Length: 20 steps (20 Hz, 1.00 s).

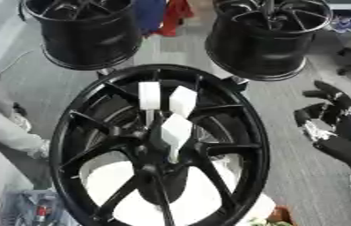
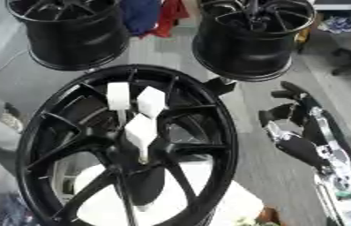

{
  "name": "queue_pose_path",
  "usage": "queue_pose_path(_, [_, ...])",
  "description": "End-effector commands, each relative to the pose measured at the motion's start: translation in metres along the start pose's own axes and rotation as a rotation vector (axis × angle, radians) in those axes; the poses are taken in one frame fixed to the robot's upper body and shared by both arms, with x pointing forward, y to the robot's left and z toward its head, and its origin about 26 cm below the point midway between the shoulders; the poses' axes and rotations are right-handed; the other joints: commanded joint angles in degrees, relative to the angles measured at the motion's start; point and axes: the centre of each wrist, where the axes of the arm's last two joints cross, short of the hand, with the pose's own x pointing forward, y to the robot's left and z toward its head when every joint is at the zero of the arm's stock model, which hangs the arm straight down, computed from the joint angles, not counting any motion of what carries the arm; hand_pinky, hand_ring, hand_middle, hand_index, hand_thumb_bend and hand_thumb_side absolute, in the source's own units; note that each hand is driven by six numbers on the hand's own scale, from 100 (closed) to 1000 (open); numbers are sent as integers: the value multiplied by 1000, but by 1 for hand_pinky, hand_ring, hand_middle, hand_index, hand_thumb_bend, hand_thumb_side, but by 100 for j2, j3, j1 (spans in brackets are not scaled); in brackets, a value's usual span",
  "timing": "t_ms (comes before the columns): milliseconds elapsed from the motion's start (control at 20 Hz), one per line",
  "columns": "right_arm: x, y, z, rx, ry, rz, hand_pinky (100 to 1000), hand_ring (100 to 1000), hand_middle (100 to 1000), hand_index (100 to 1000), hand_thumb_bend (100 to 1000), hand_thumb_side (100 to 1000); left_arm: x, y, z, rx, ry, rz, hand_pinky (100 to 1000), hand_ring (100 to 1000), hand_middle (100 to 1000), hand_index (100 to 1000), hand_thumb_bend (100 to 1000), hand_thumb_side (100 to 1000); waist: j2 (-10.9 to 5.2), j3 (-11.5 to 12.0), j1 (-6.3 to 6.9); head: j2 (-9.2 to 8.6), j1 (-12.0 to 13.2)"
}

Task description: Pull the pin out of the wheel hub.

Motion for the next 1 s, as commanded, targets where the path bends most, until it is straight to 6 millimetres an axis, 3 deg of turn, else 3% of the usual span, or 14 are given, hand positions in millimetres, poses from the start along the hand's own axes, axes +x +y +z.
queue_pose_path(50, [6,-2,-6,2,-32,6,638,625,760,915,335,270,37,-13,-1,75,-125,140,480,681,660,793,264,642,-38,-14,10,27,58])
queue_pose_path(400, [7,-1,-7,6,-34,0,639,625,760,914,330,266,79,-39,9,81,-210,295,477,670,647,789,253,631,-24,-17,13,27,59])
queue_pose_path(1000, [6,0,-6,10,-33,-5,639,625,761,915,321,257,80,-69,20,85,-155,405,462,649,631,775,222,587,-49,-3,-25,27,30])
